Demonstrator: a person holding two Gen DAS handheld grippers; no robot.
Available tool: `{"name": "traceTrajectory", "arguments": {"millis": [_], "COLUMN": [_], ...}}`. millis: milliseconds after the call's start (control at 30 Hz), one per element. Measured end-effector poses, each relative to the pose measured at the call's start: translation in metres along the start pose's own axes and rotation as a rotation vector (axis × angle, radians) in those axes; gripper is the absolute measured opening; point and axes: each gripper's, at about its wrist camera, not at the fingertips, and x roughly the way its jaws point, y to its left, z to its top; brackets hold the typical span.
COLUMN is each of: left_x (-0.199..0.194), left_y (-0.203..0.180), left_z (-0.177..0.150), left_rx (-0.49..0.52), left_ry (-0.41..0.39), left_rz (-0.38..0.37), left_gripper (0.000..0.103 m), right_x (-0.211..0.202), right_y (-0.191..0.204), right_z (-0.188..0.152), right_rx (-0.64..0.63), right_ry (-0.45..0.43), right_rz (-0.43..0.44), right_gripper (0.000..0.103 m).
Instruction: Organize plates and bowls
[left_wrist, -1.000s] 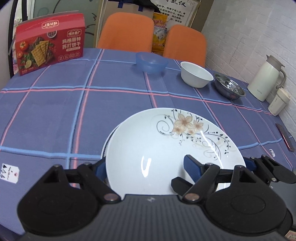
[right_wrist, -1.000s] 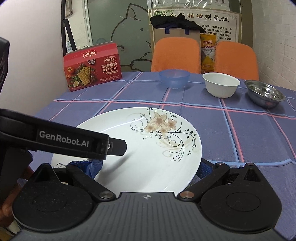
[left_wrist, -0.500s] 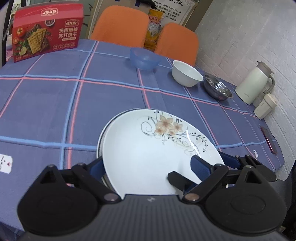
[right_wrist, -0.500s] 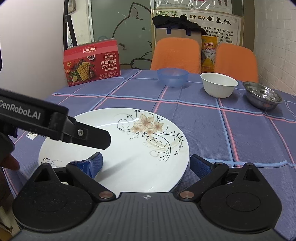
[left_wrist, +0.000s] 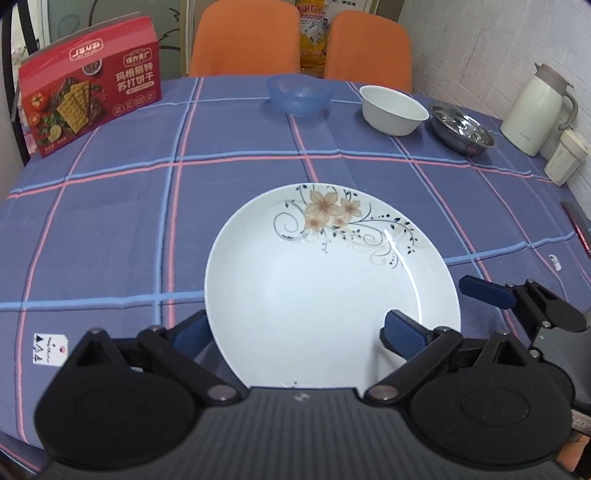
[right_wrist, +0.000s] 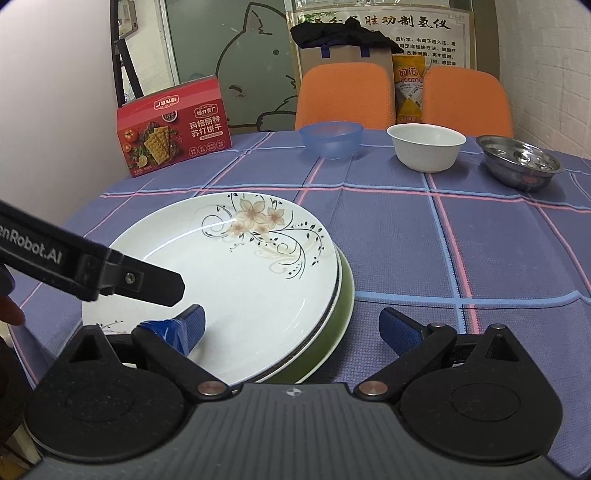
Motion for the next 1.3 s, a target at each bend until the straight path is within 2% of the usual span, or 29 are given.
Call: {"name": "traceTrajectory", "arguments": {"millis": [33, 100, 167, 300, 467, 800, 967, 1300], "left_x": [0.000, -0.005, -0.011, -0.021, -0.018, 0.008, 0.024, 0.052], "left_y": [-0.001, -0.006, -0.007, -0.007, -0.031, -0.100, -0.126, -0.167], "left_z": [0.000, -0.001, -0.001, 0.004, 0.017, 0.046, 0.061, 0.089], "left_rx": [0.015, 0.062, 0.086, 0.055, 0.075, 0.158, 0.181, 0.254], "left_ry": [-0.011, -0.071, -0.105, -0.142, -0.172, -0.156, -0.137, -0.102], "left_rz": [0.031, 0.157, 0.223, 0.165, 0.109, -0.017, -0.033, -0.042], "left_gripper": [0.097, 0.097, 0.097, 0.097, 0.097, 0.098, 0.098, 0.098], "right_x": [-0.001, -0.004, -0.006, -0.004, -0.008, -0.033, -0.042, -0.043], "right_y": [-0.002, -0.008, -0.015, -0.033, -0.050, -0.105, -0.139, -0.187], "right_z": [0.000, 0.000, -0.001, -0.001, 0.001, 0.002, -0.002, 0.006], "right_rx": [0.004, 0.017, 0.039, 0.117, 0.192, 0.309, 0.416, 0.452], "right_ry": [-0.004, -0.011, -0.016, -0.014, -0.013, -0.045, -0.041, -0.014], "right_rz": [0.001, -0.002, -0.006, 0.002, 0.022, -0.063, -0.113, -0.146], "right_gripper": [0.088, 0.088, 0.088, 0.088, 0.088, 0.088, 0.088, 0.088]}}
